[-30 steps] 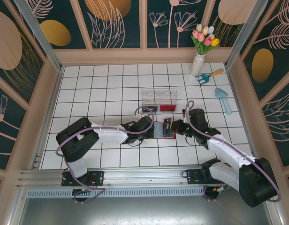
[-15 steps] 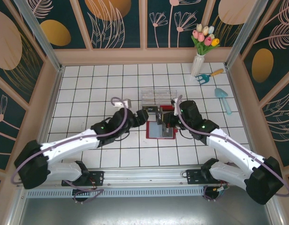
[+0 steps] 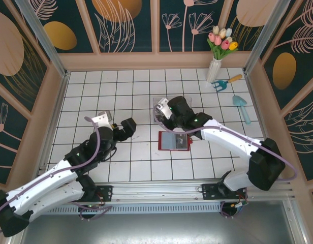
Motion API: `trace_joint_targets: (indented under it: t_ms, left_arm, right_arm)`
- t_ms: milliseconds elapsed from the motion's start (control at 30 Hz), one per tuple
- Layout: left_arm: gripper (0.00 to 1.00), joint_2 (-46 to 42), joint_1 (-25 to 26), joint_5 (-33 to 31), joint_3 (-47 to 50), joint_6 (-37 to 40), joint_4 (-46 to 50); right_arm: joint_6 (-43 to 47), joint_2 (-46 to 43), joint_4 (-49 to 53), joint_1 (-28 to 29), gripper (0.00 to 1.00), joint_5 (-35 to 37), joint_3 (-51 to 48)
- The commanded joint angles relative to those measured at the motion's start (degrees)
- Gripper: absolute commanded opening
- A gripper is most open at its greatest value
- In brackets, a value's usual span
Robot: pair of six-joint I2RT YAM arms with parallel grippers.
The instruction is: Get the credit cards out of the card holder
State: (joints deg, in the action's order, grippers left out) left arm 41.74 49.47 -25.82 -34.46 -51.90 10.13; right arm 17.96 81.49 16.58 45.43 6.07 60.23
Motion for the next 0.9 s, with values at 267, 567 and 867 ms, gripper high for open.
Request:
trace_joint_targets:
  t_ms: [267, 567, 867]
  left_arm:
    - [0.99, -6.91, -0.31, -1.43, 4.77, 1.58, 4.24]
    - [0.99, -9.07, -0.26, -1.95, 6.16, 0.75, 4.85]
    - [0.99, -8.8, -0.25, -1.33, 5.98, 0.28, 5.16]
  right_arm:
    - [30.21, 7.36, 4.31, 0.05, 0.0, 1.89, 3.89]
    - [38.4, 11.03, 3.94, 0.19, 0.0, 3.19, 6.53]
    - [40.8, 15.04, 2.54, -0.94, 0.0, 2.64, 8.59]
